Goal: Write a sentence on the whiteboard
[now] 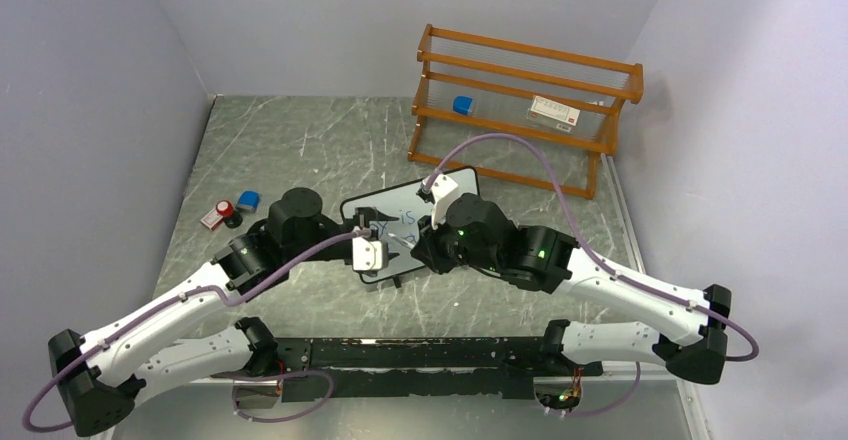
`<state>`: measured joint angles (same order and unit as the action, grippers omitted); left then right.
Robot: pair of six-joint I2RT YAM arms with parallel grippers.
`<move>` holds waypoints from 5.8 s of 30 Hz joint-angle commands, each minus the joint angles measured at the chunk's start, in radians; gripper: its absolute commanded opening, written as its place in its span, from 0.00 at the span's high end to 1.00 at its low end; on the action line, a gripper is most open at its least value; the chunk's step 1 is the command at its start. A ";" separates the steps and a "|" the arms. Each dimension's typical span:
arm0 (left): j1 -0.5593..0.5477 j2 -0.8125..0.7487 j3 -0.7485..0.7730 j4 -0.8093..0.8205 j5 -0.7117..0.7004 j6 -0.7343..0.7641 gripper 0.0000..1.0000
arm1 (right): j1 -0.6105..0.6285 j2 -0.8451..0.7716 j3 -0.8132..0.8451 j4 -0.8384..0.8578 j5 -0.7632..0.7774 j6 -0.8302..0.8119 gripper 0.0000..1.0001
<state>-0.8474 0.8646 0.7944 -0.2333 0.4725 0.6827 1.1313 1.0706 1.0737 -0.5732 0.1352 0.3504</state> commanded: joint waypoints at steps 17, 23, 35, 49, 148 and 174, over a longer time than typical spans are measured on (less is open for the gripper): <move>-0.065 0.075 0.001 0.072 -0.048 0.088 0.55 | -0.007 0.001 0.021 0.061 -0.044 0.004 1.00; -0.065 0.066 -0.015 0.094 -0.053 0.073 0.85 | -0.007 -0.016 0.005 0.082 -0.015 0.029 1.00; -0.065 0.055 -0.039 0.120 -0.064 0.043 0.95 | -0.006 -0.063 -0.051 0.152 0.008 0.085 0.83; -0.065 0.074 -0.020 0.114 -0.105 0.000 0.95 | -0.006 -0.043 -0.051 0.159 -0.005 0.105 0.76; 0.462 0.556 0.239 -0.118 0.381 -0.492 0.95 | 0.359 -0.060 -0.459 0.380 0.920 0.065 1.00; 0.462 0.568 0.212 -0.117 0.249 -0.503 0.95 | 0.348 0.051 -0.525 0.658 0.934 -0.001 1.00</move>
<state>-0.3878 1.4071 1.0302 -0.3340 0.8566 0.1299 1.4841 1.1156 0.5529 0.0376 1.0286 0.3283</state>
